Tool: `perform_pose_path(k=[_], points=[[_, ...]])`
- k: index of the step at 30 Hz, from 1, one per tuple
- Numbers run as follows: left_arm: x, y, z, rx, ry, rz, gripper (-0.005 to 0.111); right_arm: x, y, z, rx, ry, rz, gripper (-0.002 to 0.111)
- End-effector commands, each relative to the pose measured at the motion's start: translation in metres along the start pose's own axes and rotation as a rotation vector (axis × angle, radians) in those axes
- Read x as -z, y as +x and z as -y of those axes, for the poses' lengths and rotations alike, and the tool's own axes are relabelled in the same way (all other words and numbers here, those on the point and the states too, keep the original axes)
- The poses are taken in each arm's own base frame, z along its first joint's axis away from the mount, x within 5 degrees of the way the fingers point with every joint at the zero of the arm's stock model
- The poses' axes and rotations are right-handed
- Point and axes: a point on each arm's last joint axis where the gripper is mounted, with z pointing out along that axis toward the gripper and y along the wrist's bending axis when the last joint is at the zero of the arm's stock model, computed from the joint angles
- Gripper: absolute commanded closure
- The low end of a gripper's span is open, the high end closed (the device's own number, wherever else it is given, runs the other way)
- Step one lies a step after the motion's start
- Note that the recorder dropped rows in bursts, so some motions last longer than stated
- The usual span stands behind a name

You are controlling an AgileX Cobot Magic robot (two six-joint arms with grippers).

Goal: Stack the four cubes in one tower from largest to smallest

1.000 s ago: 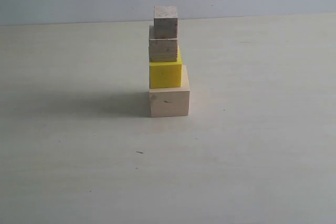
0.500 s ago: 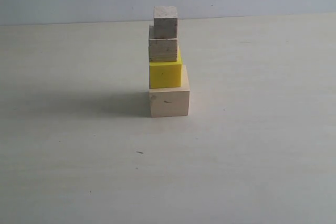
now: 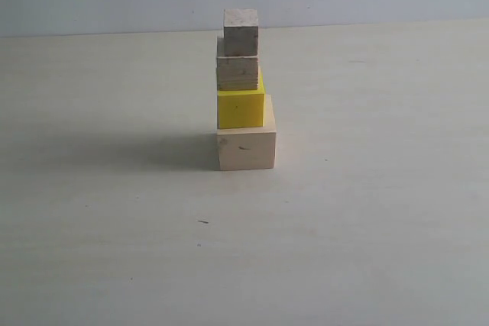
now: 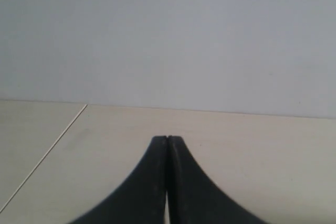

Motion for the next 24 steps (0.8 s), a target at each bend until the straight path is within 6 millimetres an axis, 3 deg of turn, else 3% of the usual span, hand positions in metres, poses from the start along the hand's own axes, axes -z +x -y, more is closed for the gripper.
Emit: perform_pose_path(k=[1,8,19,24], points=[[0.004,0.038,0.002,-0.011,0.008,-0.004,0.107,0.001,0.001,0.000,0.002,0.000,-0.004,0.108],[0.007,0.083,0.004,0.108,0.003,0.091,0.107,0.001,0.001,0.000,0.002,0.005,-0.001,0.108],[-0.003,0.119,0.006,0.108,0.011,-0.024,0.107,0.001,0.001,0.000,0.000,0.005,-0.001,0.108],[-0.004,0.123,0.008,0.032,0.051,-0.056,0.107,0.001,0.001,0.000,0.000,0.005,-0.001,0.108]])
